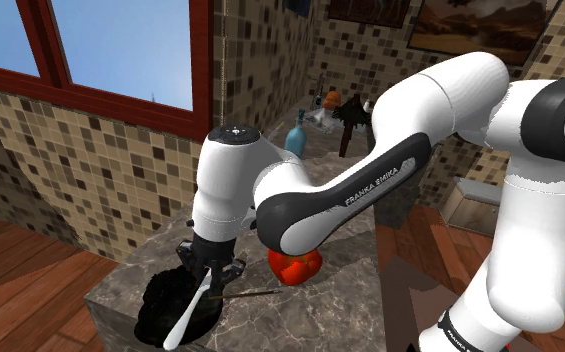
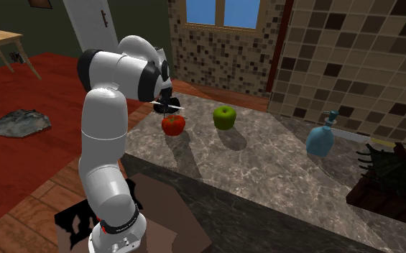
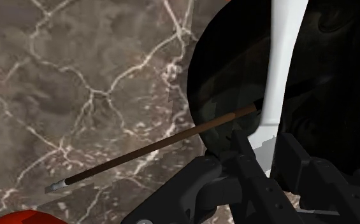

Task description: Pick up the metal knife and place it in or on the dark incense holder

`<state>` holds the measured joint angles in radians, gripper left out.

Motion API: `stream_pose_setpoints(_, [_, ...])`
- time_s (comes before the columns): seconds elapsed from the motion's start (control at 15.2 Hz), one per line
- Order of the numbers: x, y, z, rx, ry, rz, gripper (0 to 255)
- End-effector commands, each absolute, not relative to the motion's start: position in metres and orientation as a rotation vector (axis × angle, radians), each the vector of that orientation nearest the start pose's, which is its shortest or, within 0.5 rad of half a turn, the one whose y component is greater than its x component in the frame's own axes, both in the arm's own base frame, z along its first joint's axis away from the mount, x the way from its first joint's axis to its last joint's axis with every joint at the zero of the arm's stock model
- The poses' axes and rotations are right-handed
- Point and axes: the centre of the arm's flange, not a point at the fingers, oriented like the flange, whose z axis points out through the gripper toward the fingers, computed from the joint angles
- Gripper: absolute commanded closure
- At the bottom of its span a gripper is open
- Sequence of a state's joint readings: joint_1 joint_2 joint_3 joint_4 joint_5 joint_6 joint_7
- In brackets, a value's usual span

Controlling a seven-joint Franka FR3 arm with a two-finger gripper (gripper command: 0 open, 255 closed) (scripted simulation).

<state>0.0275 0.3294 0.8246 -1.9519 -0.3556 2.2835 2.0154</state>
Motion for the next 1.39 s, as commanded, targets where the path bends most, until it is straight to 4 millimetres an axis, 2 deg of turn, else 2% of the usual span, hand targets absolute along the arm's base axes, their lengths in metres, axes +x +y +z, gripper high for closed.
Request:
stream_pose_setpoints(0.0, [0.429,0.438,0.371,-2.661,1.43,-0.092,255])
stream_pose_setpoints(0.13, [0.429,0.438,0.371,-2.661,1.43,-0.092,255])
stream_pose_setpoints(0.2, [0.429,0.438,0.371,-2.661,1.43,-0.092,0])
stream_pose_setpoints(0.53, [0.429,0.438,0.371,-2.661,1.43,-0.092,0])
stream_pose_setpoints(0.79, [0.424,0.435,0.42,-2.661,1.43,-0.092,0])
stream_pose_setpoints(1.32, [0.424,0.435,0.42,-2.661,1.43,-0.092,0])
